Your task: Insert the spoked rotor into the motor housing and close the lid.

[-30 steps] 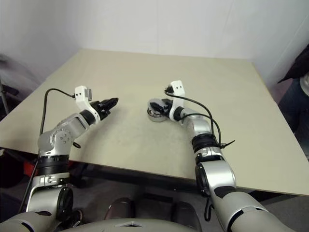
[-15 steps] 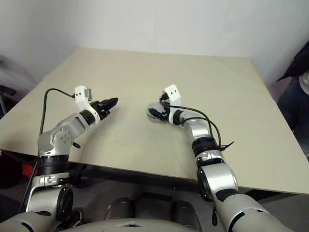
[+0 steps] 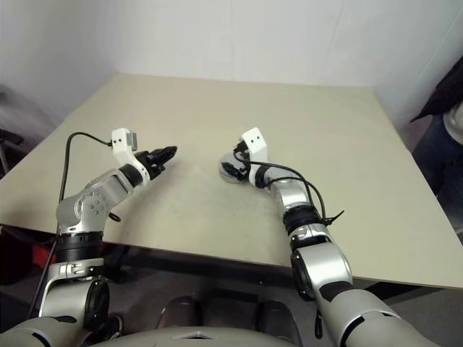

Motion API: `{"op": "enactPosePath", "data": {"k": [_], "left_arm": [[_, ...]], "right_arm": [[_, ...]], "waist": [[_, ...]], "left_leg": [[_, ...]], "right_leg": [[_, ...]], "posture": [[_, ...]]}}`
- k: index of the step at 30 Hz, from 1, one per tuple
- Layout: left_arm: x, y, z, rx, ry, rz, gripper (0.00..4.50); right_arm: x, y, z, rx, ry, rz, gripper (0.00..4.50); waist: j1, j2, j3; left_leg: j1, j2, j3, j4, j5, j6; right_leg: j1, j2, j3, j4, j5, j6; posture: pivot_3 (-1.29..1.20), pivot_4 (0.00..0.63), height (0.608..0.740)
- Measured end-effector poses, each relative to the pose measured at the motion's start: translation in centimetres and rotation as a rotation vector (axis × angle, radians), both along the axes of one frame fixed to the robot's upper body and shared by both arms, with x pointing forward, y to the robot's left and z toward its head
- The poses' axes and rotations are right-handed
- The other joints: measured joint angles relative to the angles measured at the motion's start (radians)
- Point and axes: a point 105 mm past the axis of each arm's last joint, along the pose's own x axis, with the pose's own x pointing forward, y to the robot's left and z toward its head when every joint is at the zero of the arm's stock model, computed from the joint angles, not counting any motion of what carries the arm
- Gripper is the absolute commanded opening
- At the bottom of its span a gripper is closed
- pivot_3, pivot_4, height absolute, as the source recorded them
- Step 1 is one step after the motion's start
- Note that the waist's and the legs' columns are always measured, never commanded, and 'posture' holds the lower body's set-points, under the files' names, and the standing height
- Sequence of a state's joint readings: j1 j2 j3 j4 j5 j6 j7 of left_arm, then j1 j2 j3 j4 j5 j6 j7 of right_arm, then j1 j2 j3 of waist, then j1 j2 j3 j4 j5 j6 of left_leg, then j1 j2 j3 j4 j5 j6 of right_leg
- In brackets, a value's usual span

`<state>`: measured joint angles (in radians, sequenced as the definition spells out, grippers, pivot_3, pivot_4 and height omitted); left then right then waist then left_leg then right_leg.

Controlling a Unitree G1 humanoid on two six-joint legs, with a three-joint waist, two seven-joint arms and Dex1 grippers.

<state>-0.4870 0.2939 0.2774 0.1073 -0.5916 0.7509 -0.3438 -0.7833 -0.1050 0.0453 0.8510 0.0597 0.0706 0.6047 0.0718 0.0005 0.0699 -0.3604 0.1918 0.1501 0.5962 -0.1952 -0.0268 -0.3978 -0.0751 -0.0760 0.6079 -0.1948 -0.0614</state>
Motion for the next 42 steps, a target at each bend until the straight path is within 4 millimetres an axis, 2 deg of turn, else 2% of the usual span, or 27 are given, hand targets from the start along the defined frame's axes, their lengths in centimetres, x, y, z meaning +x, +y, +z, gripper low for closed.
{"op": "enactPosePath", "data": {"k": [11,32,42], "left_arm": [[-0.2,0.1,-0.3,0.001,0.008,0.004,2.05],[-0.3,0.2,-0.5,-0.001,0.016,0.006,2.05],[-0.4,-1.4,-1.0,-0.051,0.056,-0.022,2.05]], "right_arm": [[0.4,0.3,-0.5,-0.049,-0.012,-0.038,3.23],[0.1,0.2,-0.5,-0.063,-0.012,0.002,3.23],[0.1,0.4,-0.9,-0.092,-0.012,-0.002,3.23]], "waist": [[-0.001,0.0,0.0],[-0.001,0.0,0.0],[-0.003,0.0,0.0]], "left_leg": [[0.009,0.0,0.0,-0.001,0.0,0.0],[0.01,0.0,-0.001,-0.003,0.0,0.0],[0.011,0.0,-0.001,-0.003,0.0,0.0]], "right_leg": [[0.008,0.0,0.0,0.0,-0.004,0.006],[0.008,0.0,0.001,-0.002,-0.004,0.006],[0.008,0.0,0.001,-0.002,-0.005,0.007]], "posture": [[0.0,0.0,0.74],[0.0,0.0,0.74],[0.0,0.0,0.74]]}}
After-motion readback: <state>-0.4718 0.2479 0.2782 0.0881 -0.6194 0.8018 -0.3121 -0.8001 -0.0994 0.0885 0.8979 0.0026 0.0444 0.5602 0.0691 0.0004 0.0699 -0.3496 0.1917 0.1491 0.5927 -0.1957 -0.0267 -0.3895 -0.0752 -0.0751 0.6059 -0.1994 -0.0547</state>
